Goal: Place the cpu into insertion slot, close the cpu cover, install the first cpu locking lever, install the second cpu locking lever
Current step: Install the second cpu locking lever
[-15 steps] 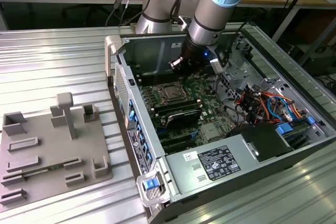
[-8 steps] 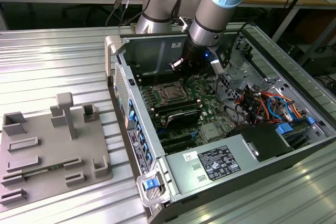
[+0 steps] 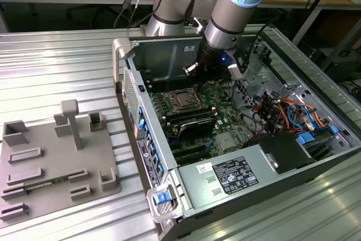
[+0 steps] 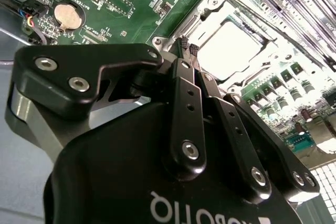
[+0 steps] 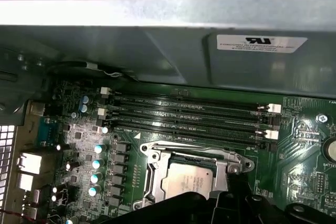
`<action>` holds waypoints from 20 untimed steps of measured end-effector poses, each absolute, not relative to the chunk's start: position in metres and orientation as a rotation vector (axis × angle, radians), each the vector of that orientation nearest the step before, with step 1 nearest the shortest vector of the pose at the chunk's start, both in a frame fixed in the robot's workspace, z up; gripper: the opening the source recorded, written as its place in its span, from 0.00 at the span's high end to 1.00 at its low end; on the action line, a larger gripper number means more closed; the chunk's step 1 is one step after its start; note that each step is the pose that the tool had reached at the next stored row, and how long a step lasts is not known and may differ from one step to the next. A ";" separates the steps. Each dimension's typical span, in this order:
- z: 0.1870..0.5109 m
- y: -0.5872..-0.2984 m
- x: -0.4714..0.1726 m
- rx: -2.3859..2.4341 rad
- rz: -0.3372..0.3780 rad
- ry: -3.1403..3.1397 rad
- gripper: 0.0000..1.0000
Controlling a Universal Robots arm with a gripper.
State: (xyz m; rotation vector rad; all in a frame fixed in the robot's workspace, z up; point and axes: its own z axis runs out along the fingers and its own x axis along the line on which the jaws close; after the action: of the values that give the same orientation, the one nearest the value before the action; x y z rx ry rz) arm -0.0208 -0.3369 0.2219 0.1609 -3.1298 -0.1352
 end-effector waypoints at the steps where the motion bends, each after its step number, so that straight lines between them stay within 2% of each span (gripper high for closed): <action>1: 0.222 -0.338 -0.021 0.161 -0.135 -3.130 0.89; 20: 0.229 -0.363 -0.021 0.160 -0.130 -3.128 0.89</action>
State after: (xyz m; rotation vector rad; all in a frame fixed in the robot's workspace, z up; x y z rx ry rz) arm -0.0209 -0.3635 0.2295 0.1603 -3.1275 -0.1296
